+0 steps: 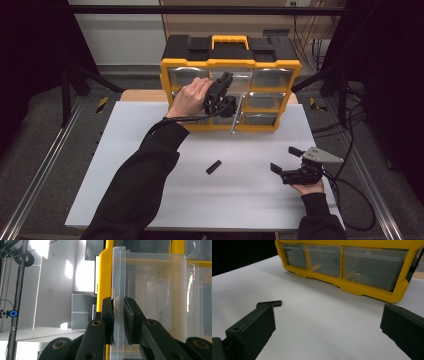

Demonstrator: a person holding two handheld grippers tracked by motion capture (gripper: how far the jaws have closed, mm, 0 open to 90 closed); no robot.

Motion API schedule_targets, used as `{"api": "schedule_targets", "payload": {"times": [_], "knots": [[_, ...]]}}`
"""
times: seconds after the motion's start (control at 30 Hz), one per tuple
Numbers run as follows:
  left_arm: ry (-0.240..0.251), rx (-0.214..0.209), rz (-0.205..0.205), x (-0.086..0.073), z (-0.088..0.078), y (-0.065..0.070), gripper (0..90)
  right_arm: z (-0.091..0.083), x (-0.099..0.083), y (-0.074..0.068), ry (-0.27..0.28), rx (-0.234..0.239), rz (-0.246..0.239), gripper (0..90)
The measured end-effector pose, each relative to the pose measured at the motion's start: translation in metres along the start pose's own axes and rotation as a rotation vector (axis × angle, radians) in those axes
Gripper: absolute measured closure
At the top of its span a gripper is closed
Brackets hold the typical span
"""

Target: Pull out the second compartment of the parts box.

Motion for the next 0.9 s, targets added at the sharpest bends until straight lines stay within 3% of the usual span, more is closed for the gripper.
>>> {"api": "schedule_targets", "payload": {"times": [0.9], "knots": [[0.014,0.014,0.002,0.005,-0.014,0.0,79.7,0.0,0.0,0.0,-0.001,0.0,0.003,0.2]]}}
Point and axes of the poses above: each handheld gripper's, and its own axes: z roughly forward along the jaws, x roughly out of its top, y roughly to its right, the point moved 5 cm from there along z, roughly forward along the jaws, and after that the axes turned 7 degrees about z, right-handed, at the moved point
